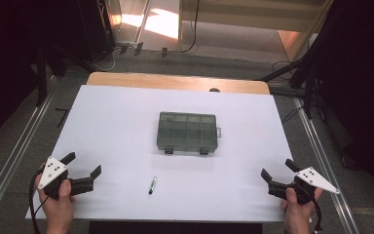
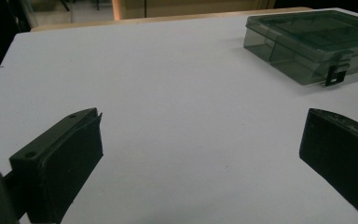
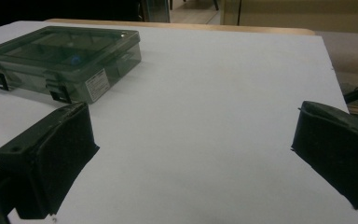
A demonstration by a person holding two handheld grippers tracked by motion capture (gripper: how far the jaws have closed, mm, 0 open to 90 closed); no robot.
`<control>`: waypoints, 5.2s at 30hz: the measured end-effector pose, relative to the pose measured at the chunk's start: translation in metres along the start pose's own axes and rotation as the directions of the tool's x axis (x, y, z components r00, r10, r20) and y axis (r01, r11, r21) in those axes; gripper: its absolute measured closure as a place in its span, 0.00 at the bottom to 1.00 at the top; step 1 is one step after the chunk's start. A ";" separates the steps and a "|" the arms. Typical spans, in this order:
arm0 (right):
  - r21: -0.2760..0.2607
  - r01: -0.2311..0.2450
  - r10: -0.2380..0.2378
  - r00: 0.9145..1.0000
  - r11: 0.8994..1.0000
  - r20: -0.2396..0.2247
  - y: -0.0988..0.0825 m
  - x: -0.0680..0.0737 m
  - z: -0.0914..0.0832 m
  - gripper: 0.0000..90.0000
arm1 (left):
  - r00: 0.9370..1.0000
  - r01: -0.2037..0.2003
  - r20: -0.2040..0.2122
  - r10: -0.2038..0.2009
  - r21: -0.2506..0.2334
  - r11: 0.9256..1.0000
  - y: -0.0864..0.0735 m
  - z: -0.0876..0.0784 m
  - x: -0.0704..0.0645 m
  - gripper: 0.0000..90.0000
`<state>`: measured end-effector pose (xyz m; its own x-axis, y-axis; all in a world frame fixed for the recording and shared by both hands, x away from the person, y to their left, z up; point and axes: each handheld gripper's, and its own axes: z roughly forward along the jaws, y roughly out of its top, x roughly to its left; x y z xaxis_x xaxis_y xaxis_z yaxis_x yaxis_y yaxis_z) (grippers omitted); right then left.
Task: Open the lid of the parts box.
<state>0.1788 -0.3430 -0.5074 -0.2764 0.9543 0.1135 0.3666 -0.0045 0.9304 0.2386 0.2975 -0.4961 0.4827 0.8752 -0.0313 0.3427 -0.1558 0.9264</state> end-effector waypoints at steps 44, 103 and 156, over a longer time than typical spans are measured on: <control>-0.064 0.057 -0.065 0.988 0.996 -0.138 0.077 0.053 0.056 0.04 | 0.983 -0.030 0.182 0.036 -0.035 0.999 0.065 0.072 -0.063 0.00; 0.286 0.195 -0.094 0.939 0.938 -0.331 0.047 0.058 0.131 1.00 | 0.970 -0.026 0.241 -0.032 0.231 0.973 0.051 0.146 -0.084 1.00; 0.315 0.286 -0.170 0.922 0.905 -0.347 0.041 0.069 0.137 1.00 | 0.963 -0.063 0.270 -0.003 0.237 0.969 0.049 0.150 -0.094 1.00</control>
<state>0.2966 -0.2358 -0.5089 -0.6259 0.7770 0.0673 0.5329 0.3630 0.7643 0.3315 0.1391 -0.5040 0.6816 0.7193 -0.1345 0.4926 -0.3150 0.8113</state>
